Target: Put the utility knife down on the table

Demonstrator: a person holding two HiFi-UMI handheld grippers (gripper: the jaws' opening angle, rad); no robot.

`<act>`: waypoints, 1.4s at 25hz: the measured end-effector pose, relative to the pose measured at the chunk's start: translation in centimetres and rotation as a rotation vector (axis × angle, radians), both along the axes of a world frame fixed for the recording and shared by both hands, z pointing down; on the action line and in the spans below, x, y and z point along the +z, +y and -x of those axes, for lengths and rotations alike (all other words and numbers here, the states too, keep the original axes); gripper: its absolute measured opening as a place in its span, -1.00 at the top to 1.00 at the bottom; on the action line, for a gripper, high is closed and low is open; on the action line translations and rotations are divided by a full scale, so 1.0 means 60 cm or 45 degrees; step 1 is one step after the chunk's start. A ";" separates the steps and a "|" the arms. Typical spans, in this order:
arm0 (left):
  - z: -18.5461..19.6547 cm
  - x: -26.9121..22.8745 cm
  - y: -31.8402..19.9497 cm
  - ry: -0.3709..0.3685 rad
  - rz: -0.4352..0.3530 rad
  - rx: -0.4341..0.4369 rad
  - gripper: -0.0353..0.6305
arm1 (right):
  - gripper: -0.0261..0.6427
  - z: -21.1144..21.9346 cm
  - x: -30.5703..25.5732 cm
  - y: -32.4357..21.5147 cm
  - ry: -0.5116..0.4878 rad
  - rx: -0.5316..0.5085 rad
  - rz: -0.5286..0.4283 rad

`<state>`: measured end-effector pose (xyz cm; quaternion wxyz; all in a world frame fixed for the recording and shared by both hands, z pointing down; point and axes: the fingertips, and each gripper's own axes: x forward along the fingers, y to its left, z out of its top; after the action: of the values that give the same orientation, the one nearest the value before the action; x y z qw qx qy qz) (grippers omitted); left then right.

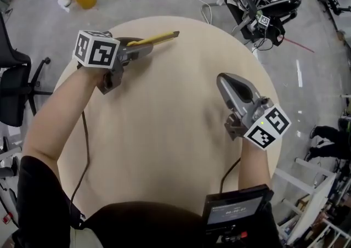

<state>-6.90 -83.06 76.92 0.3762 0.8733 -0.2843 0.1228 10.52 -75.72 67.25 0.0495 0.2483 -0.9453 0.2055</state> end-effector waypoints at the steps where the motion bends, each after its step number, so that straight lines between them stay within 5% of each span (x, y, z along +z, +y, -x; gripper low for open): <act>1: -0.004 0.002 -0.003 -0.013 0.000 0.004 0.69 | 0.88 0.000 0.002 0.000 -0.002 -0.003 0.004; 10: -0.008 0.022 -0.016 -0.153 -0.011 0.002 0.68 | 0.88 0.006 -0.005 0.006 -0.013 -0.023 0.005; 12: 0.002 0.019 -0.034 -0.238 -0.099 -0.064 -0.07 | 0.88 0.006 -0.006 0.007 -0.018 -0.027 0.002; 15: 0.006 0.005 -0.053 -0.292 -0.219 -0.113 -0.29 | 0.88 0.005 -0.003 0.007 -0.018 -0.033 0.003; 33: 0.019 -0.011 -0.054 -0.244 -0.280 -0.150 -0.29 | 0.88 0.006 -0.001 0.006 -0.020 -0.024 0.023; 34: 0.025 -0.018 -0.051 -0.238 -0.314 -0.174 -0.10 | 0.88 0.005 0.000 0.008 -0.021 -0.017 0.028; 35: 0.031 -0.028 -0.045 -0.227 -0.355 -0.201 0.46 | 0.88 0.002 0.002 0.012 -0.022 -0.008 0.032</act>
<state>-8.77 -85.75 75.23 0.2332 0.8776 -0.3985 0.1291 10.38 -75.01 67.37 0.0453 0.2428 -0.9438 0.2195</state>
